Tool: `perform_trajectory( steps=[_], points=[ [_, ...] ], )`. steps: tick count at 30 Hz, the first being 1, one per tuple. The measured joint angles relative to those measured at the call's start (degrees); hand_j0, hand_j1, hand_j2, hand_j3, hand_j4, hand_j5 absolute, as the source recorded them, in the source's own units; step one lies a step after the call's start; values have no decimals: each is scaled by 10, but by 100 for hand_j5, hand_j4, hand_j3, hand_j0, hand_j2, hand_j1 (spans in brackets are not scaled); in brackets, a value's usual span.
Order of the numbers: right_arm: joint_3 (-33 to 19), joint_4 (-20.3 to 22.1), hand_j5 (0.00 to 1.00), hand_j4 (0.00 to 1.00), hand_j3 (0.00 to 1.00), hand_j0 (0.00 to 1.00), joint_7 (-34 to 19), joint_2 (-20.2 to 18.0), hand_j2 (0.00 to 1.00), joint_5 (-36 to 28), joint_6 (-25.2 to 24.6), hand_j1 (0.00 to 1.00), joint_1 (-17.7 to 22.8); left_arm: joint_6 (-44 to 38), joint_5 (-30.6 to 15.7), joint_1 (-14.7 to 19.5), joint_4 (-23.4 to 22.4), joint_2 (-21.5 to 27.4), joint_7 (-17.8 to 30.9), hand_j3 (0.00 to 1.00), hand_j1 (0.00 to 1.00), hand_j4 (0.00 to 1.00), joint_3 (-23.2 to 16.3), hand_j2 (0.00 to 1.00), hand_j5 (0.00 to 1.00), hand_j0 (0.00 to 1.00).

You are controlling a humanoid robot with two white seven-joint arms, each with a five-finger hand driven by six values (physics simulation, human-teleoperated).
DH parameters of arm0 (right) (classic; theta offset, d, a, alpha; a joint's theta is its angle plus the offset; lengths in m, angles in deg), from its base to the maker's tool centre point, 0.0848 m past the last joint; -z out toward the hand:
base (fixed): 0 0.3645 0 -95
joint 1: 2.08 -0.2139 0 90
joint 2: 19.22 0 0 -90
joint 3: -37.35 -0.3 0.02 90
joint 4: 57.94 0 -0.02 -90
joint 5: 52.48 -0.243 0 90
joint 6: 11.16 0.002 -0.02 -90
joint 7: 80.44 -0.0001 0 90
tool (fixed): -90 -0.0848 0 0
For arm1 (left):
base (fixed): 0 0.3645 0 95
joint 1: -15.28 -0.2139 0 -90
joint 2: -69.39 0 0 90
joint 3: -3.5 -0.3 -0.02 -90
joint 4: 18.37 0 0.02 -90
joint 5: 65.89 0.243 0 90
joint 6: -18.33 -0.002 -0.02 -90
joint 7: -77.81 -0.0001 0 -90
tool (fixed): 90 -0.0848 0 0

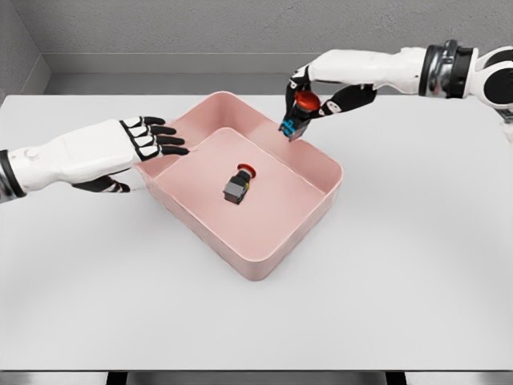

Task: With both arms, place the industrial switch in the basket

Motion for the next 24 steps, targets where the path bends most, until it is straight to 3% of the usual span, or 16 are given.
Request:
perform_trajectory(
  steps=[9, 16, 17, 18, 19, 24],
  points=[
    [28, 44, 49, 49, 49, 49, 0, 24, 49, -21, -21, 49, -2, 0, -1, 1, 1, 16, 1, 100, 100, 100, -3, 100, 100, 100],
    [48, 30, 49, 49, 49, 49, 0, 53, 49, -25, -34, 49, -7, 0, 5, 2, 1, 15, 1, 100, 100, 100, -14, 100, 100, 100],
    [50, 22, 59, 59, 59, 59, 0, 59, 59, -25, -36, 59, -13, 0, 5, 2, 1, 15, 1, 100, 100, 100, -15, 100, 100, 100],
    [52, 15, 96, 96, 96, 96, 0, 63, 96, -24, -37, 96, -15, 0, 6, 2, 1, 15, 1, 100, 100, 100, -16, 100, 100, 100],
    [54, 3, 100, 100, 100, 100, 0, 69, 100, -23, -40, 100, -26, 0, 6, 2, 1, 15, 1, 100, 100, 100, -16, 100, 100, 100],
    [60, -31, 100, 100, 100, 100, 0, 94, 100, -18, -45, 100, -30, 0, 14, 3, 0, 15, 1, 100, 100, 100, -18, 100, 100, 100]
  ],
)
